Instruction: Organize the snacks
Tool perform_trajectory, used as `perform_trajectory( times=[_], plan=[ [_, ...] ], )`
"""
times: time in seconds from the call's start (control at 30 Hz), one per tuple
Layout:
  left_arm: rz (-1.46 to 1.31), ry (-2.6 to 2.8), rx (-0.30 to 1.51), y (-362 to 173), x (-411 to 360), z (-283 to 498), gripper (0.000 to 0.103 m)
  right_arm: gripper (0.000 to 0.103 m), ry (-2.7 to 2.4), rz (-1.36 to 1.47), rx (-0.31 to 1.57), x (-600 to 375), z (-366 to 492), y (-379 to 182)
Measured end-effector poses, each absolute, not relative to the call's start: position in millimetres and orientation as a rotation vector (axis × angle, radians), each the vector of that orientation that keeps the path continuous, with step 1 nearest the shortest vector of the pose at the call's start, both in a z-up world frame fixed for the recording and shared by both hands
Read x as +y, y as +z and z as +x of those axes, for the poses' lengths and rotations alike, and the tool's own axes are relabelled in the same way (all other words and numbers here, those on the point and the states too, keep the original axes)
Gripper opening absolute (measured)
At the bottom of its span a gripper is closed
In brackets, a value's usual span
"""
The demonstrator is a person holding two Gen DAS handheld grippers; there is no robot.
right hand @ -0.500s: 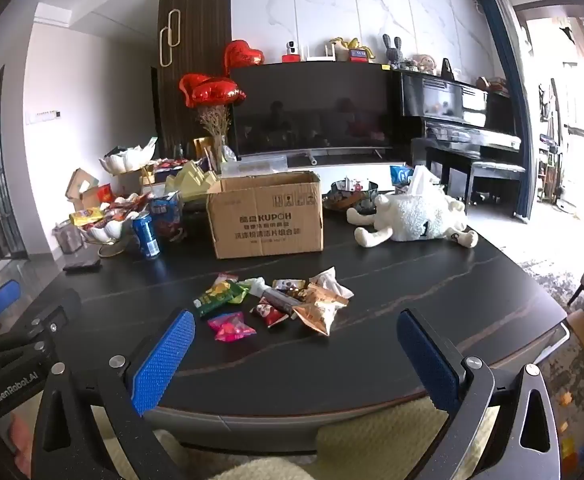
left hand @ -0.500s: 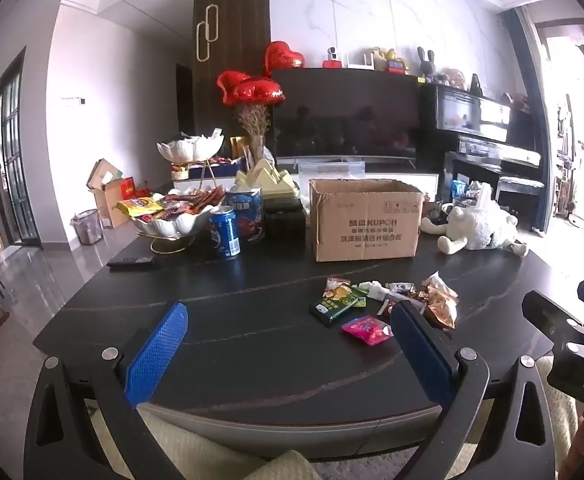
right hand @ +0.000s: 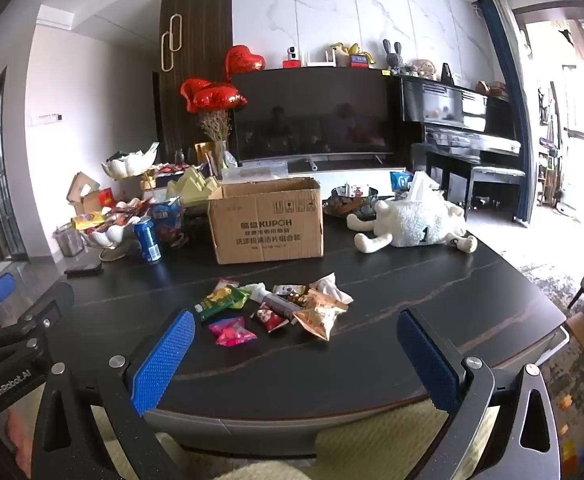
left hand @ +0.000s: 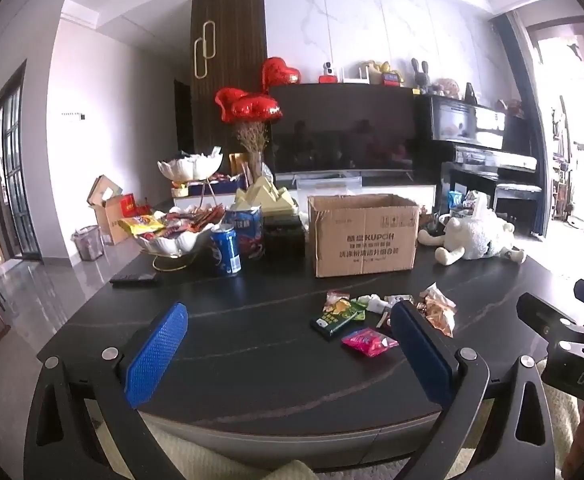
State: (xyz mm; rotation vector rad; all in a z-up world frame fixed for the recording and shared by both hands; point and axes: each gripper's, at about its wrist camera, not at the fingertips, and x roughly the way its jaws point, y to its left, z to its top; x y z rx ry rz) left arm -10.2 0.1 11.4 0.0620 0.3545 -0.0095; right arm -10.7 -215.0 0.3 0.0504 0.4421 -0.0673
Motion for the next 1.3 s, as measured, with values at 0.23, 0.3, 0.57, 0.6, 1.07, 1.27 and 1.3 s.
perform_trajectory(
  times=[0.23, 0.3, 0.57, 0.6, 1.07, 1.27, 1.3],
  plan=[
    [0.062, -0.014, 0.354, 12, -3, -10, 0.103, 0.103, -0.066, 0.052, 0.438, -216, -11, -2],
    [0.062, -0.015, 0.353, 11, -3, -10, 0.103, 0.103, -0.066, 0.054, 0.438, -215, -13, 4],
    [0.062, -0.014, 0.352, 10, -3, -10, 0.103, 0.103, -0.064, 0.056, 0.434, -216, -13, 3],
    [0.061, -0.016, 0.352, 10, -3, -10, 0.103, 0.103, -0.064, 0.055, 0.434, -216, -14, 4],
    [0.060, -0.012, 0.351, 11, -4, -11, 0.103, 0.103, -0.064, 0.056, 0.430, -216, -15, 5],
    [0.059, -0.015, 0.351, 11, -3, -10, 0.103, 0.103, -0.065, 0.054, 0.427, -216, -16, 4],
    [0.059, -0.015, 0.351, 11, -3, -11, 0.103, 0.103, -0.065, 0.055, 0.426, -216, -16, 9]
  ],
)
